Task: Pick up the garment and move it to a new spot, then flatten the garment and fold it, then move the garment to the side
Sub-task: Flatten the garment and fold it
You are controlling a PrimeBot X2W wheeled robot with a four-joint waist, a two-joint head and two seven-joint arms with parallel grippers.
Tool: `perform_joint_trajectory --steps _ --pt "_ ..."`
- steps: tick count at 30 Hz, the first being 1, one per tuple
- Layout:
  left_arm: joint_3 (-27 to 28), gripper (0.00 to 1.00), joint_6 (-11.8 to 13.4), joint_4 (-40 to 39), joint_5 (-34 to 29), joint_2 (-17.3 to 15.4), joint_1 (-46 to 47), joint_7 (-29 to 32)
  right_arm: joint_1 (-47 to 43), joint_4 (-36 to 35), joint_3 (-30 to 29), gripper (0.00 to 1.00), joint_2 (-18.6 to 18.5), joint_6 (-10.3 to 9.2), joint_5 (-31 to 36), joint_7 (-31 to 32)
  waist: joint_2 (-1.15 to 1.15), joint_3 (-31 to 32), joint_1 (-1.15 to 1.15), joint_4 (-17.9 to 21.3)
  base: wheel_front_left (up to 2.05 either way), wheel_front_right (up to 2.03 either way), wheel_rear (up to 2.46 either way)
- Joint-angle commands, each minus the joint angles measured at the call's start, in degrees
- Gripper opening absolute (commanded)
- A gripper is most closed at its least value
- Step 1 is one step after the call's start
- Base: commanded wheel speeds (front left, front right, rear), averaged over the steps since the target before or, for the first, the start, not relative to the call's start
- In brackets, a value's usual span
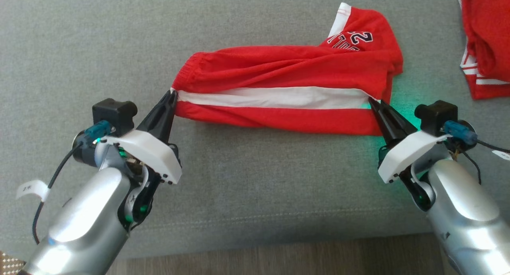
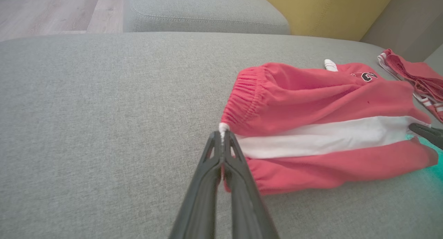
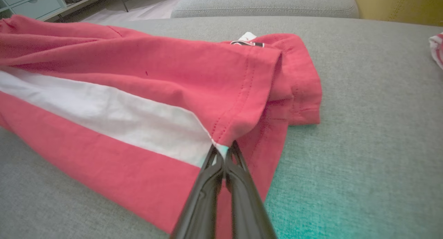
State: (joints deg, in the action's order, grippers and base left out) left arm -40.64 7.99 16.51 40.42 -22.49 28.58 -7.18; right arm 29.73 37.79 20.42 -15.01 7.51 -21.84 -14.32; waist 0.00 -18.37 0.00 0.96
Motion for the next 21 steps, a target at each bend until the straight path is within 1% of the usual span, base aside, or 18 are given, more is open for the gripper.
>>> perform_joint_trajectory --steps 1,4,7,12,17,19,21 --pt "2.04 0.00 -0.13 -1.29 -0.17 -1.38 2.36 -0.77 0.04 -1.46 0.69 0.00 -0.99 -0.02 -0.65 -0.67 0.00 0.44 0.00 0.12 0.00 0.00 0.00" --pt "2.17 0.00 -0.38 -1.54 0.15 -1.51 2.31 -1.00 -0.29 -2.76 -0.10 0.00 -1.65 -0.02 -2.67 -0.67 0.00 1.53 0.00 0.41 0.00 0.00 0.00" --pt "2.36 0.00 -0.94 -2.96 0.62 -1.78 2.88 -0.72 -0.66 -5.46 -1.54 0.00 -3.09 -0.02 -5.11 -0.67 0.00 2.88 0.00 0.79 0.00 0.00 0.00" --pt "3.10 0.00 -2.14 -8.55 1.75 -2.93 6.57 2.52 0.28 -11.61 -4.63 0.00 -7.80 -0.02 -8.50 -0.36 0.00 5.01 0.00 1.72 0.00 0.00 0.00" --pt "4.41 0.00 -3.46 -13.47 2.90 -3.58 15.92 8.88 6.30 -18.10 -9.12 0.00 -12.24 -0.02 -10.72 4.68 0.00 4.23 0.00 2.84 0.00 0.00 0.00" --pt "4.56 0.00 -4.35 -13.47 2.41 -3.26 21.73 11.36 10.68 -19.35 -10.00 0.00 -13.64 -0.02 -10.55 7.98 0.00 2.56 0.00 3.30 0.00 0.00 0.00" --pt "4.65 0.00 -5.35 -11.74 1.63 -2.26 28.01 13.03 15.97 -19.68 -10.38 0.00 -14.04 -0.02 -11.29 11.46 0.00 0.37 0.00 3.85 0.00 0.00 0.00"
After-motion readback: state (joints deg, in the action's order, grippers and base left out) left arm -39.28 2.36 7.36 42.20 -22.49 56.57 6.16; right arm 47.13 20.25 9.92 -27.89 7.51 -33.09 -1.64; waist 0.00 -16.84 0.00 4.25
